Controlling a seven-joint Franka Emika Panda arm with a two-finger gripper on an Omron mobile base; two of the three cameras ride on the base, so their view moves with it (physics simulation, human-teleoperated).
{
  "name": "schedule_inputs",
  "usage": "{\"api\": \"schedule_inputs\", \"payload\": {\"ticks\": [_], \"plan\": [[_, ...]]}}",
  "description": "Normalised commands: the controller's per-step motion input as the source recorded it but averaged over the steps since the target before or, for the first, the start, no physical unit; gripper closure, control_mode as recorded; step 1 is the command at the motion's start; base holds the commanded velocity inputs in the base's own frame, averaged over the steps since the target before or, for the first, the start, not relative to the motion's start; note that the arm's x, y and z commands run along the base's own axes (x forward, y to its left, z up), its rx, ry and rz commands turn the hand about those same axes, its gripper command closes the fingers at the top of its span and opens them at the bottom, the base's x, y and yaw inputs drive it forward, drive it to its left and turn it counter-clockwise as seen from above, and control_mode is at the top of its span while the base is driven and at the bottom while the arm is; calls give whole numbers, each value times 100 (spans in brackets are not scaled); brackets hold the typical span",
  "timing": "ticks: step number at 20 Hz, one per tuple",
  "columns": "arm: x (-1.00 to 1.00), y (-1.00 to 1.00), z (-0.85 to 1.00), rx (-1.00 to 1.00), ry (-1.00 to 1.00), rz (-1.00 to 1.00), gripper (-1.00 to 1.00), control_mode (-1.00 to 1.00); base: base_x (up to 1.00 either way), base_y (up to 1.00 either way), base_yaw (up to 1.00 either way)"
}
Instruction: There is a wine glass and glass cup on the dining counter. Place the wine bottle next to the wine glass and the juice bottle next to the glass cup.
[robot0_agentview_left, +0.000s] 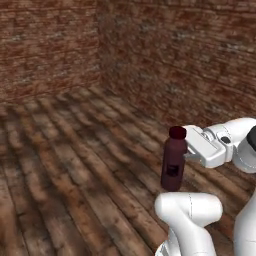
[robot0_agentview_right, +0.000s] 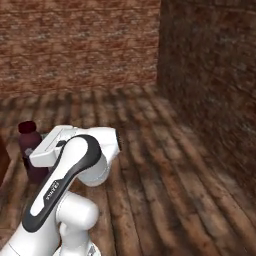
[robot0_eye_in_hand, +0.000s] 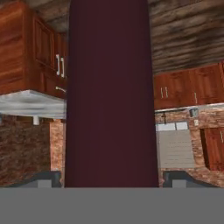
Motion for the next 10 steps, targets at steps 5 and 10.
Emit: {"api": "schedule_inputs", "payload": {"ticks": [5, 10], "plan": [[0, 0, 0, 0, 0, 0, 100, 100, 61, 0, 68], [0, 0, 0, 0, 0, 0, 100, 100, 89, -8, 58]]}}
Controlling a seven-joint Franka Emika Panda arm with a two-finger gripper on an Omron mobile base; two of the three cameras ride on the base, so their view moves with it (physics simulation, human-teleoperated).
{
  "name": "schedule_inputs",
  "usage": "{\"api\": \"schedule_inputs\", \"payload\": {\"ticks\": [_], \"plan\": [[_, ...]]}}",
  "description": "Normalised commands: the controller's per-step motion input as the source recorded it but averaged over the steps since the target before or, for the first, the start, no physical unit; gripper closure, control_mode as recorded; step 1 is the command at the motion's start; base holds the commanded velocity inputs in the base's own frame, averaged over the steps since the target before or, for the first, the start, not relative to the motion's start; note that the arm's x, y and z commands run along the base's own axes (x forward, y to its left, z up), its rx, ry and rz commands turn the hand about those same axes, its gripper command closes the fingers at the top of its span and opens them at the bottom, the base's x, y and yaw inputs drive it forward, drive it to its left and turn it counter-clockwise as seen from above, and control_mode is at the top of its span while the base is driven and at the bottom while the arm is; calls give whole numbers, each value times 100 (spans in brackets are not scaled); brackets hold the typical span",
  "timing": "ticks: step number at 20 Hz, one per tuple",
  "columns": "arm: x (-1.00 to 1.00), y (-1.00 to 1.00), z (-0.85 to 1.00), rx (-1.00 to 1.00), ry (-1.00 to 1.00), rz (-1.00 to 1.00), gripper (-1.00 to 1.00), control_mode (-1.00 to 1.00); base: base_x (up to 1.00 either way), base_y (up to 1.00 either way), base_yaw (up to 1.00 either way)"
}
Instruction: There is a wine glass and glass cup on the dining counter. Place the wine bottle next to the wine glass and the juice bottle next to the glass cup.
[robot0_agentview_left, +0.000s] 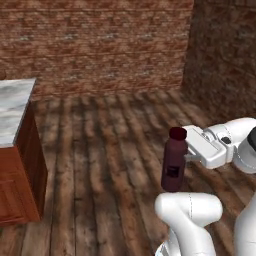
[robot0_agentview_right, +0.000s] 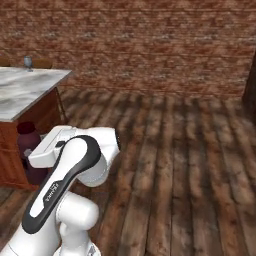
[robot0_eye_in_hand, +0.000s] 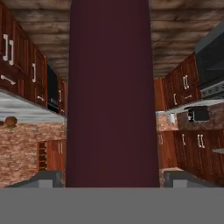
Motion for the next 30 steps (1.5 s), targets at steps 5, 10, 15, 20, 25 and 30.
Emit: {"api": "schedule_inputs", "payload": {"ticks": [5, 10, 15, 20, 25, 30], "plan": [[0, 0, 0, 0, 0, 0, 100, 100, 100, -23, 39], [0, 0, 0, 0, 0, 0, 100, 100, 100, -23, 29], [0, 0, 0, 0, 0, 0, 100, 100, 100, -31, 26], [0, 0, 0, 0, 0, 0, 100, 100, 100, -34, 33], [0, 0, 0, 0, 0, 0, 100, 100, 100, -41, 34], [0, 0, 0, 0, 0, 0, 100, 100, 100, -38, 24]]}}
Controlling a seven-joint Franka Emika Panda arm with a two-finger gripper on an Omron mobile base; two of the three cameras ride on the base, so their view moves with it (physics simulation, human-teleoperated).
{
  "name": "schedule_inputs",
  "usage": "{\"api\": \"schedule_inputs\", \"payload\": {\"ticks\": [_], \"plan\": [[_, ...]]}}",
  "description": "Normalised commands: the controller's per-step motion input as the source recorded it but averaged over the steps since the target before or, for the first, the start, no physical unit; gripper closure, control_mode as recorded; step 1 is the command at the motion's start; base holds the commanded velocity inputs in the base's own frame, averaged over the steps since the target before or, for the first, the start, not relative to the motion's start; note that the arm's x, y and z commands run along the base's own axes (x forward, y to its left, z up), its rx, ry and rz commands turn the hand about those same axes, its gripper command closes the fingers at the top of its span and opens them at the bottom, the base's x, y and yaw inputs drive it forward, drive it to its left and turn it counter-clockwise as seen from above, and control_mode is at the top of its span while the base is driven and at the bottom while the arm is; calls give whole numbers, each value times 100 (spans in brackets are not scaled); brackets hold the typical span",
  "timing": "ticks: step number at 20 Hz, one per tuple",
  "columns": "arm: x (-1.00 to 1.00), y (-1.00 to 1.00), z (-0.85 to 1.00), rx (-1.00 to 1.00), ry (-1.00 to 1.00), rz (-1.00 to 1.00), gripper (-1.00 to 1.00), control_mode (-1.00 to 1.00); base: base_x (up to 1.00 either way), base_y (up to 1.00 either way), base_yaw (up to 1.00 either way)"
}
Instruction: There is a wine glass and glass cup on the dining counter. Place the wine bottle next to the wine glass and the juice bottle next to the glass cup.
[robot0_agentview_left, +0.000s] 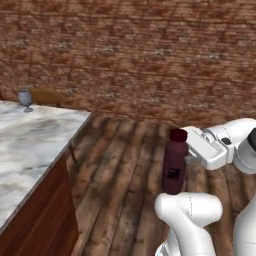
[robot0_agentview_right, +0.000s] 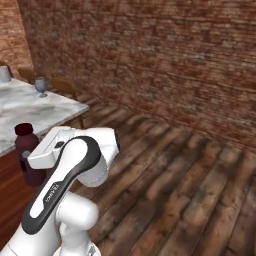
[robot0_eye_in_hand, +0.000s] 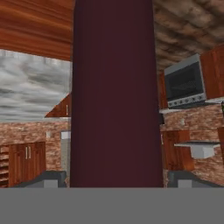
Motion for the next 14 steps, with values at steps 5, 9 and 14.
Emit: {"api": "schedule_inputs", "payload": {"ticks": [5, 9, 14], "plan": [[0, 0, 0, 0, 0, 0, 100, 100, 100, -41, 21], [0, 0, 0, 0, 0, 0, 100, 100, 100, -41, 23], [0, 0, 0, 0, 0, 0, 100, 100, 100, -40, 32]]}}
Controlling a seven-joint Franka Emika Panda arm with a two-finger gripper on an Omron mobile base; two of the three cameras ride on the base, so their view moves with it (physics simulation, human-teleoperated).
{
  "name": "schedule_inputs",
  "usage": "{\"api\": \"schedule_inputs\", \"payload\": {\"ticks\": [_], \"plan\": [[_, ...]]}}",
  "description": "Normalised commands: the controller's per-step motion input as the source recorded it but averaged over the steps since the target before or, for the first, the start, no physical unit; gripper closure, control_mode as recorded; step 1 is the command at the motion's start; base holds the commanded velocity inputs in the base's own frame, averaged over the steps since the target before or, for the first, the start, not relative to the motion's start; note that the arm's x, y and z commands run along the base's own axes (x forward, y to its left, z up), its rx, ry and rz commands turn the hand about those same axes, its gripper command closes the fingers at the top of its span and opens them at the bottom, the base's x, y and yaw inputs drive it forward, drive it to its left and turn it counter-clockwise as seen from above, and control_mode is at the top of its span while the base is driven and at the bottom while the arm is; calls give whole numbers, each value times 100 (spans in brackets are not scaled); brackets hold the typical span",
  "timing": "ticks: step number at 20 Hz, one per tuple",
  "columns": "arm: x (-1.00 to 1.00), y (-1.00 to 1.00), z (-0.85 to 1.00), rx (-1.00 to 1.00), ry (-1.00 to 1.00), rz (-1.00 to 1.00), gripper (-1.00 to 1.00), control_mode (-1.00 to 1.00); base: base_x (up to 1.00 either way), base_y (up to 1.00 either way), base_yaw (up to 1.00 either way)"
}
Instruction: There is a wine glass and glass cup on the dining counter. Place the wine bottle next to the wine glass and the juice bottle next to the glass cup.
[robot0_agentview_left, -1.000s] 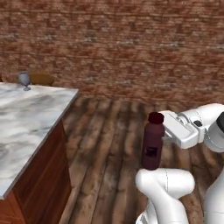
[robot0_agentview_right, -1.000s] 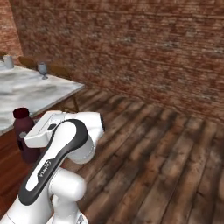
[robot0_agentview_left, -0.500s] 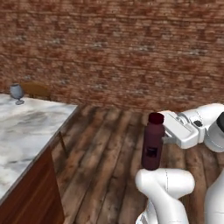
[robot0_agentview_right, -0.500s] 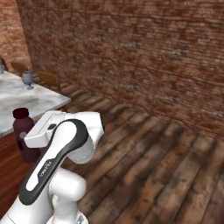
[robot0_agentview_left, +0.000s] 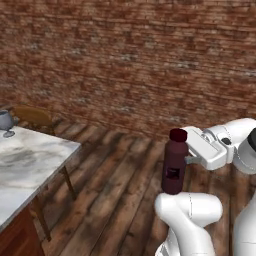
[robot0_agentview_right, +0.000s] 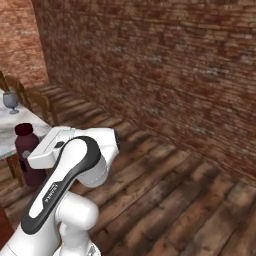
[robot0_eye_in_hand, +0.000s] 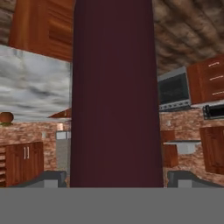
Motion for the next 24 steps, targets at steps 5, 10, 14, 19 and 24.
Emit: {"api": "schedule_inputs", "payload": {"ticks": [5, 10, 14, 19, 24], "plan": [[0, 0, 0, 0, 0, 0, 100, 100, 100, -37, 43], [0, 0, 0, 0, 0, 0, 100, 100, 100, -31, 52], [0, 0, 0, 0, 0, 0, 100, 100, 100, -26, 55], [0, 0, 0, 0, 0, 0, 100, 100, 100, -28, 55], [0, 0, 0, 0, 0, 0, 100, 100, 100, -35, 54]]}}
